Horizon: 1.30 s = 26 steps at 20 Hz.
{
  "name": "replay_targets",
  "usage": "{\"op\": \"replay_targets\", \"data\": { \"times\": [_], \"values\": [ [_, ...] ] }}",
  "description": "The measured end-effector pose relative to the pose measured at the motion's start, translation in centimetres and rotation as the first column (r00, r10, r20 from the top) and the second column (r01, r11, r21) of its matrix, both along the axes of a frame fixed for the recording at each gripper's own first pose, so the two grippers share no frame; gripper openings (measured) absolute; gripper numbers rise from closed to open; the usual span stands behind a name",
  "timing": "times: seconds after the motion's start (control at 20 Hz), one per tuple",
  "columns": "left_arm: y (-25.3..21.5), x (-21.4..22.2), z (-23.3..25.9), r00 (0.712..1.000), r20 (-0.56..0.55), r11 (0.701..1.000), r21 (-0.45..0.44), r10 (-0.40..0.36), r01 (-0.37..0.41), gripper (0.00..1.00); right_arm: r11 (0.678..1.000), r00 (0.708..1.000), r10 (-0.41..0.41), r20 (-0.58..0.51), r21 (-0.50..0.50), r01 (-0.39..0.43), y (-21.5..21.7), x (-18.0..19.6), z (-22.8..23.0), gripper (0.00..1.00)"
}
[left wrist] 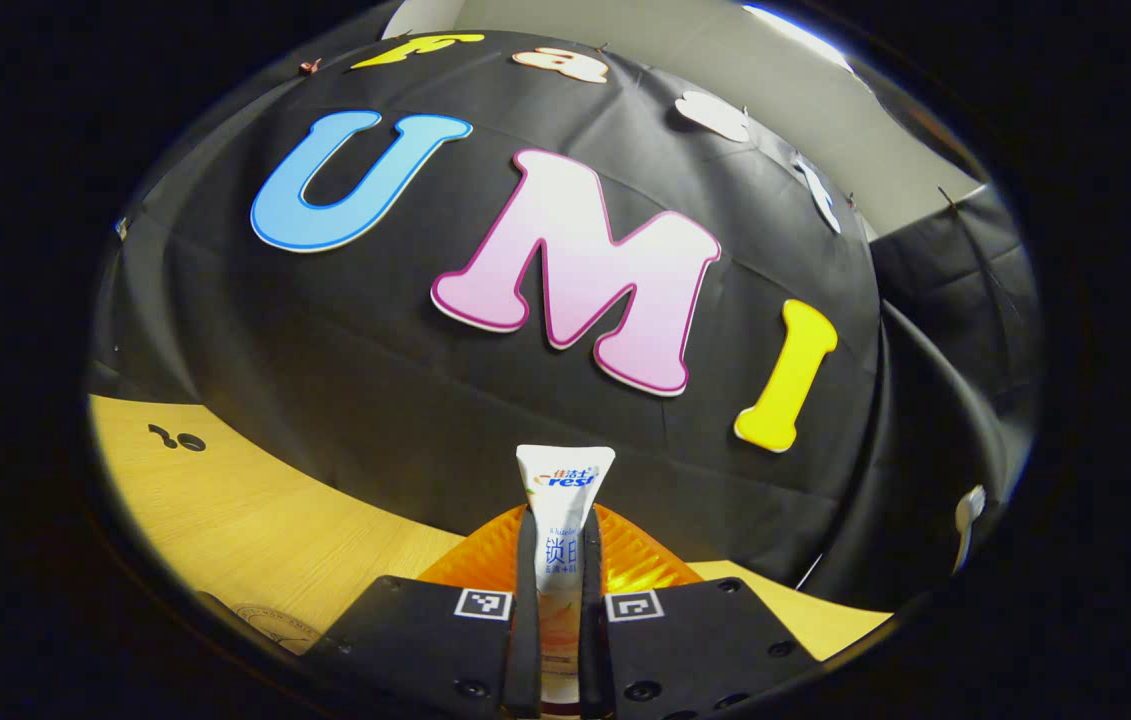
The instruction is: Put the toothbrush and toothpaste on the desktop into the cup, then pick up the cup and place it on the coaster on the desktop.
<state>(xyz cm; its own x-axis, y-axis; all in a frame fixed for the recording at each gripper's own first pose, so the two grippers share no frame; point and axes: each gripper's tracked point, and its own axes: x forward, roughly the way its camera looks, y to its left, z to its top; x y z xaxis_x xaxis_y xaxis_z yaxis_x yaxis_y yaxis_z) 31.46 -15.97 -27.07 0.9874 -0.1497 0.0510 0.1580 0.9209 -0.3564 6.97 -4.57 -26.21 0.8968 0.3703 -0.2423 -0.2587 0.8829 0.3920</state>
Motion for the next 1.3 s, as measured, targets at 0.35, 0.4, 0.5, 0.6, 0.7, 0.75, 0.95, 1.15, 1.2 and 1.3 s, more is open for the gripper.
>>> {"op": "replay_targets", "data": {
  "times": [0.35,0.4,0.5,0.6,0.7,0.75,0.95,1.15,1.2,1.3],
  "values": [
    [-2.0,-1.2,-3.4,0.998,-0.056,0.998,0.067,-0.017,0.021,0.22,1.000,1.000,-0.013,0.002,0.014,0.013,-0.7,0.8,-0.2,0.05],
    [-2.1,-1.5,-3.9,0.997,-0.071,0.997,0.069,-0.016,0.021,0.25,1.000,1.000,-0.014,0.002,0.017,0.014,-0.7,0.8,-0.1,0.05],
    [-2.1,-2.1,-4.6,0.996,-0.093,0.997,0.069,-0.014,0.020,0.26,1.000,1.000,-0.018,0.006,0.016,0.018,-0.8,1.0,0.1,0.05],
    [-2.3,-3.1,-5.4,0.993,-0.119,0.998,0.060,-0.024,0.031,0.29,1.000,1.000,-0.019,0.011,0.015,0.019,-0.8,1.2,0.2,0.05],
    [-2.3,-4.2,-6.4,0.989,-0.148,0.998,0.055,-0.021,0.030,0.32,1.000,1.000,-0.021,0.015,0.017,0.021,-0.8,1.5,0.5,0.05],
    [-1.9,-4.6,-6.0,0.992,-0.127,0.998,0.064,-0.009,0.017,0.39,1.000,1.000,-0.023,0.019,0.018,0.022,-0.8,1.6,0.7,0.05],
    [-1.5,-5.8,-5.8,0.990,-0.141,0.999,0.041,-0.004,0.010,0.32,0.999,0.998,-0.033,0.048,0.041,0.031,-0.5,2.6,2.1,0.05],
    [0.0,-7.5,-5.7,0.987,-0.159,0.999,0.048,0.021,-0.014,0.71,0.997,0.995,-0.036,0.098,0.066,0.030,0.6,5.0,3.8,0.05],
    [0.5,-8.4,-5.6,0.985,-0.174,0.999,0.041,0.022,-0.015,0.74,0.997,0.993,-0.034,0.110,0.071,0.027,1.0,5.7,4.2,0.05],
    [1.2,-10.8,-4.9,0.982,-0.187,1.000,0.020,0.021,-0.018,0.74,0.997,0.989,-0.030,0.142,0.081,0.018,2.2,7.4,4.9,0.05]
  ]
}}
